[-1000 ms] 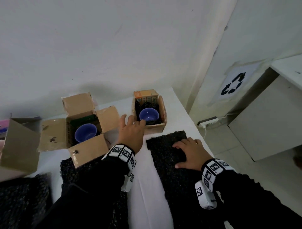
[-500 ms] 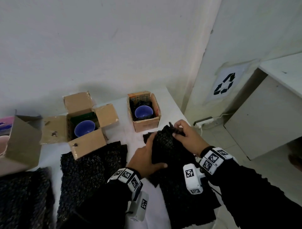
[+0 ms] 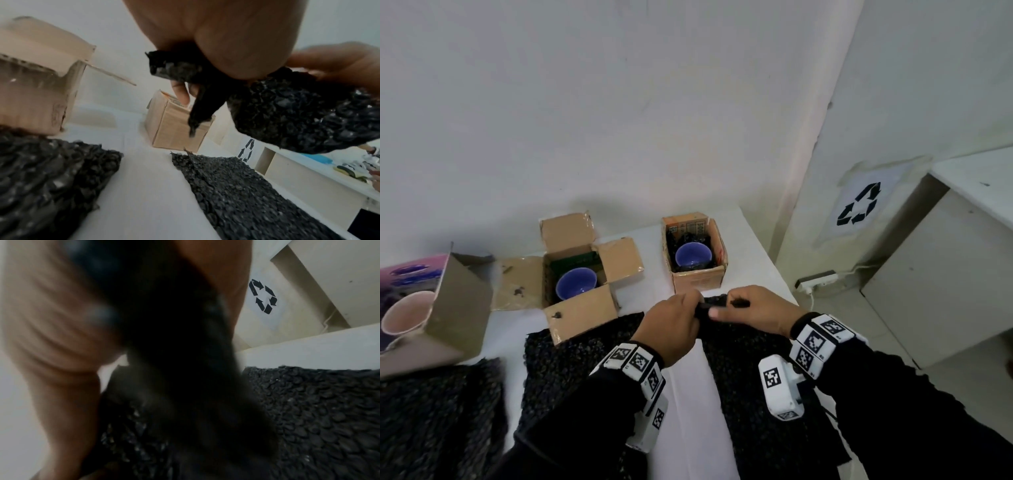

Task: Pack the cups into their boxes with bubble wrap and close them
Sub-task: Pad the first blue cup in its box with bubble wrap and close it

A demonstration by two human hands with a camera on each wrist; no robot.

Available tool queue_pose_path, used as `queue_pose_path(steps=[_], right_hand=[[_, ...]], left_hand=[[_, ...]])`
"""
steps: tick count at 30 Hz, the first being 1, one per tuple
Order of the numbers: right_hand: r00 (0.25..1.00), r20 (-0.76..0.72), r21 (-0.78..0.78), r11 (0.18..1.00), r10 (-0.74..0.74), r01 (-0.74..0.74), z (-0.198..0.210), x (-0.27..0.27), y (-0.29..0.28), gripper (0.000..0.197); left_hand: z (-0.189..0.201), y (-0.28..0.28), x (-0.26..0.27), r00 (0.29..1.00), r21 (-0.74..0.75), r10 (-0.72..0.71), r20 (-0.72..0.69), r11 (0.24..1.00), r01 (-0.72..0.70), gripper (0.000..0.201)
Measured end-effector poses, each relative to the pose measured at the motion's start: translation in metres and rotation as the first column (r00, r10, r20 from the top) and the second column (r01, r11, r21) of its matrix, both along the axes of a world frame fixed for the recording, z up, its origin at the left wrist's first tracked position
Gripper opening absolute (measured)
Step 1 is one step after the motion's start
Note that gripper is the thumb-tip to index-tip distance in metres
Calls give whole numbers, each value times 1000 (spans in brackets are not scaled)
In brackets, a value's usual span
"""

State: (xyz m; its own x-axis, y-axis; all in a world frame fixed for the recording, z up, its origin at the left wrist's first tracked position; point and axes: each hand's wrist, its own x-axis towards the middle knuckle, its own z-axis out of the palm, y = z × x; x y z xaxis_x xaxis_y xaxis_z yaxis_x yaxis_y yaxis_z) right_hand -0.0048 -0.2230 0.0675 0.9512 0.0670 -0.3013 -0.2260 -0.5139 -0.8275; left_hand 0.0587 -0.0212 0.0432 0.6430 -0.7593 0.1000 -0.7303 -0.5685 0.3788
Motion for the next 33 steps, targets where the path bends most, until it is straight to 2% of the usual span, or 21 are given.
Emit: queue_pose_path(steps=[2,4,7,10,13,15,17,19,20,21,23,24,28,29,32,33], right_hand=[[993,-67,-76,991,101,-106,2,3,2,40],[961,-160,-177,952,225,-252,3,9,2,45],[927,-222,-387,846,301,-367,6,22,5,13],[940,-181,-481,808,289,-340,8,35,4,11],[960,-113,-471,837,256,-278,12,49,-6,10],[966,-90,-438,861,243,-258,15,59,-15,19],[980,-81,-337,920,182,-199,24,68,-22,40],[993,-79,-219,971,82,-98,30,81,-29,47],[996,-58,-255,964,62,-75,31,89,-32,42],[998,-18,-375,924,68,-70,32,98,-37,31],[988,99,-607,794,115,-32,31,114,-42,10],[978,151,-669,743,141,-4,29,120,-43,8],[923,289,-794,602,255,83,17,143,-41,18],[909,304,-817,569,285,95,14,148,-41,19],[870,324,-857,506,371,104,4,161,-39,26],[856,328,-863,495,399,100,0,165,-38,27]], left_hand=[[4,3,5,997,38,-68,47,997,66,24],[6,6,10,981,139,-163,105,979,148,35],[7,6,21,952,313,-249,176,931,186,26],[4,4,35,979,290,-151,135,951,107,21],[3,2,46,991,315,-32,129,949,-10,27],[4,2,49,994,226,13,105,974,-36,39],[8,1,48,996,60,24,83,998,-29,49],[10,-2,53,997,-51,36,74,998,-32,41],[9,-6,58,995,-69,48,88,997,-42,35],[8,-10,63,992,-70,64,110,996,-57,30],[1,-21,73,987,-55,84,139,995,-77,24],[-4,-25,77,985,-54,86,147,995,-79,24],[-19,-40,88,991,-20,58,120,998,-56,44],[-21,-44,88,993,6,19,113,1000,-20,43],[-22,-55,88,979,79,-100,180,993,87,21],[-20,-57,87,980,88,-109,167,992,96,31]])
